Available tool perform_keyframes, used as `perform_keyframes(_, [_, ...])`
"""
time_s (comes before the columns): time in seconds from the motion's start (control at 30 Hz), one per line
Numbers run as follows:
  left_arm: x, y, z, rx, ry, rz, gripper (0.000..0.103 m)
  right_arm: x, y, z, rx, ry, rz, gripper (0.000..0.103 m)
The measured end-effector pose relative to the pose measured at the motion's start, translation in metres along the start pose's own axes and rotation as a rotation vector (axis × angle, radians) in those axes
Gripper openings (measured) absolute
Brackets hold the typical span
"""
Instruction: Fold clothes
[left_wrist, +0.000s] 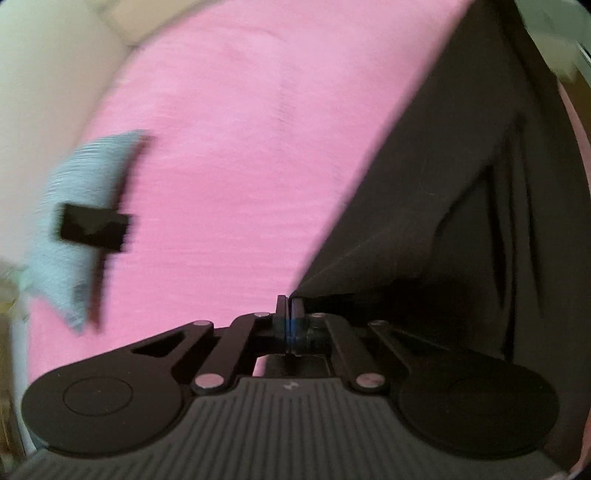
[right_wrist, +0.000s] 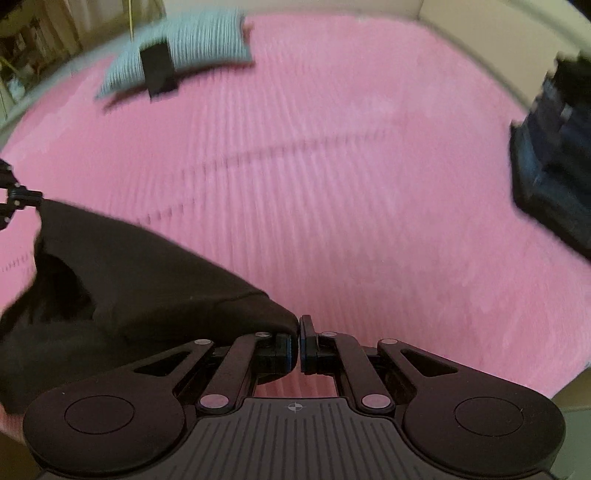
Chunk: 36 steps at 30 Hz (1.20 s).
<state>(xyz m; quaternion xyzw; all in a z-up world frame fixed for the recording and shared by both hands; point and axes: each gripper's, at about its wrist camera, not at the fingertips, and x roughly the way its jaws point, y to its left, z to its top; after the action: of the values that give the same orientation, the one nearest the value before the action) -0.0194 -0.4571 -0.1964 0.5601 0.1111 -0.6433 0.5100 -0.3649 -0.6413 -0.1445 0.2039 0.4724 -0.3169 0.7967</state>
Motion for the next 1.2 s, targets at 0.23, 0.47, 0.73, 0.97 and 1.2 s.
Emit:
perform_keyframes(0.23, [-0.176, 0.066, -0.027, -0.244, -0.204, 0.261, 0.000, -0.118, 0.057, 0.009, 0.031, -0.306, -0.067, 0.002])
perform_keyframes(0.47, [-0.336, 0.042, -0.086, -0.401, -0.342, 0.441, 0.000, -0.249, 0.133, -0.013, 0.023, -0.599, -0.085, 0.001])
perform_keyframes(0.73, [-0.481, 0.023, -0.100, -0.431, -0.479, 0.636, 0.000, -0.389, 0.178, -0.015, -0.056, -0.934, -0.145, 0.002])
perform_keyframes(0.97, [-0.539, 0.040, -0.061, -0.448, -0.581, 0.709, 0.000, -0.457, 0.188, 0.012, -0.108, -1.136, -0.222, 0.002])
perform_keyframes(1.2, [-0.512, 0.110, 0.014, -0.473, -0.534, 0.765, 0.000, -0.394, 0.129, 0.161, -0.199, -1.165, -0.180, 0.002])
